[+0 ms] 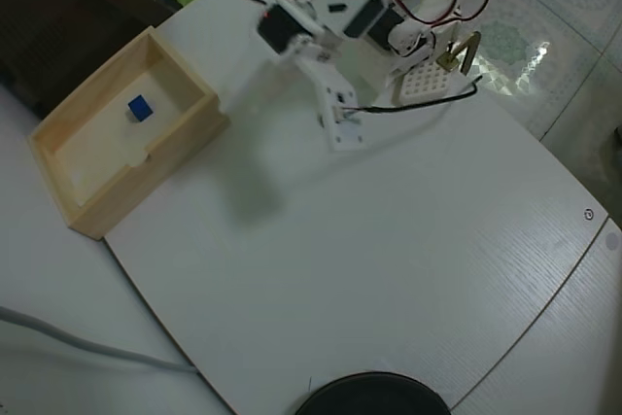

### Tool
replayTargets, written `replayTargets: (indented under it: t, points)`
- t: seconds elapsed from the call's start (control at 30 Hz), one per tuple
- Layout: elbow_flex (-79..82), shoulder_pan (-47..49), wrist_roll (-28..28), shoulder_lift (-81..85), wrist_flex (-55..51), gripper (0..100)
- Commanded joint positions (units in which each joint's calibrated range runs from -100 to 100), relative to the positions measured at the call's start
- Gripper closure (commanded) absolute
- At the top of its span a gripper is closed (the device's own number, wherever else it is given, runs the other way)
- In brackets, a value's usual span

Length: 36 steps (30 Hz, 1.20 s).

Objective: Pick up the small blue cube and put it into the box

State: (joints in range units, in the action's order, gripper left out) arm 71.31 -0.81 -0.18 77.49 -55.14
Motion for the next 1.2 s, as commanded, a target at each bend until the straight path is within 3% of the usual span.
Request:
replayTargets:
  t: [0.0, 0.3, 0.87, 1.03, 1.17]
  points:
    - [4.5, 0.6, 0.3, 4.4, 1.3, 82]
    - [19.6, 0.6, 0.6, 22.1, 1.3, 82]
    - [27.8, 0.3, 0.7, 21.3, 1.3, 84]
    - [27.8, 0.5, 0.7, 21.3, 1.3, 99]
    - [27.8, 0.5, 0.6, 21.3, 1.3, 99]
